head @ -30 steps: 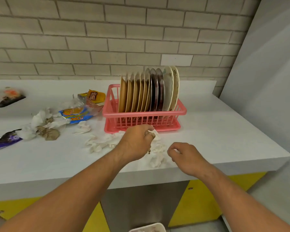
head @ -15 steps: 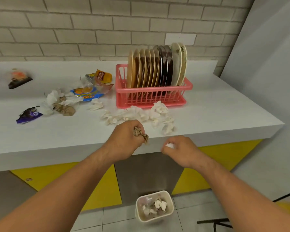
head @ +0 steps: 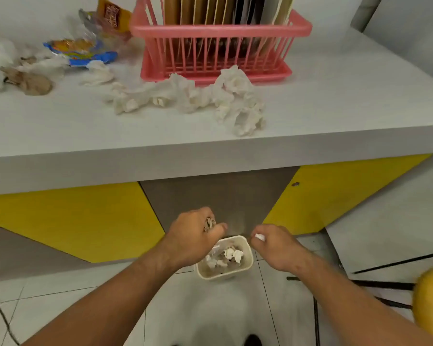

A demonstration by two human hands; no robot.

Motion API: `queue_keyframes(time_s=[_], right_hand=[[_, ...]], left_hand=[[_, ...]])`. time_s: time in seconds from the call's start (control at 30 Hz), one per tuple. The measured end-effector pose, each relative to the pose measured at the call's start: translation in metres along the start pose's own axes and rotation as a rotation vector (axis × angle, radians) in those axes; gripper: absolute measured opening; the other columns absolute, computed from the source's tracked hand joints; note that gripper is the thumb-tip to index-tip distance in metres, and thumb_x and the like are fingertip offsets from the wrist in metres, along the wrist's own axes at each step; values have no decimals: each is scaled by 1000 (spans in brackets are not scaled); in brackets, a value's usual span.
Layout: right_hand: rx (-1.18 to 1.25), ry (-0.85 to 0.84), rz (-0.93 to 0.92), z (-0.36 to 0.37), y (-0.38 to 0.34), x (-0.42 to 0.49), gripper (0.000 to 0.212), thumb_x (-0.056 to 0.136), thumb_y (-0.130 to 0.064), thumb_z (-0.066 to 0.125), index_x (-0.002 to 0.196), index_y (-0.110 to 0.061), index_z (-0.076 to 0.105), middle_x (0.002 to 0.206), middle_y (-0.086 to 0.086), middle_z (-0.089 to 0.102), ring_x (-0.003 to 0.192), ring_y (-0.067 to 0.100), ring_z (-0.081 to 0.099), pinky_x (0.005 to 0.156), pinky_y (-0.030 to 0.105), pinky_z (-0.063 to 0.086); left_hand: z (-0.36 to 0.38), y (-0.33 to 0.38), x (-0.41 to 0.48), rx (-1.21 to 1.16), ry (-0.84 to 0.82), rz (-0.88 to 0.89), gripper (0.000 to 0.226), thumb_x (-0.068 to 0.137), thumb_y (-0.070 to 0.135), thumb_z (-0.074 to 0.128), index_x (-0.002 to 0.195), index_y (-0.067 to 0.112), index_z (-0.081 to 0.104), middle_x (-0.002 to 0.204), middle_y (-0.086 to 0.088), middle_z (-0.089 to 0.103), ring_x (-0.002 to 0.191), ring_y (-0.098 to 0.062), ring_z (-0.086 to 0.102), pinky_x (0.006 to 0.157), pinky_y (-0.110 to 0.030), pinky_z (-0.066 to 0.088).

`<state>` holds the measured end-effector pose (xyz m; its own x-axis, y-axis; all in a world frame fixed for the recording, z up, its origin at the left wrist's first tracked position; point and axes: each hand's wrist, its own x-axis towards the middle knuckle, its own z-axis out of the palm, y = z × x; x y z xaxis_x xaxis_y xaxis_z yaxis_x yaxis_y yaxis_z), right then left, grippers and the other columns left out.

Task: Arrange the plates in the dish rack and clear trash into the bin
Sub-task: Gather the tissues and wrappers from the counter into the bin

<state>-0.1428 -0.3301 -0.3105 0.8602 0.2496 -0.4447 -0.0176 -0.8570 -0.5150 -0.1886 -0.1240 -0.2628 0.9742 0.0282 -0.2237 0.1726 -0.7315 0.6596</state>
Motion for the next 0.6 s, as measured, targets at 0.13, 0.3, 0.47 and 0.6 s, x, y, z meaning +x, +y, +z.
queue_keyframes(time_s=[0.13,0.3,0.47,0.6], right_hand=[[144,-38,124,56,63,39,9,87,-31,59,80,-28,61,71,-4,56,61,18,54,56,28,46],[182,-19,198,134,141,97,12,82,-30,67,75,-31,58,69,-1,55,52,16,50,49,27,46],[138,-3,202,191,208,150,10,83,-35,67,75,-29,63,68,-5,57,52,12,53,50,22,45],[90,47,149,226,239,191,9,83,-37,67,79,-29,67,76,-7,62,61,8,55,52,19,42]], left_hand=[[76,-56,41,-2,-139,-27,19,95,35,36,93,25,52,88,9,58,82,-9,55,69,-30,45],[198,-146,100,63,-242,-48,13,95,32,39,96,22,48,99,1,60,88,-18,56,75,-29,44],[311,-216,152,105,-355,8,39,92,37,47,130,28,44,130,8,49,116,-13,49,88,-19,35],[348,-255,183,107,-299,132,45,95,40,46,139,38,40,141,17,41,132,-7,37,108,-19,26]])
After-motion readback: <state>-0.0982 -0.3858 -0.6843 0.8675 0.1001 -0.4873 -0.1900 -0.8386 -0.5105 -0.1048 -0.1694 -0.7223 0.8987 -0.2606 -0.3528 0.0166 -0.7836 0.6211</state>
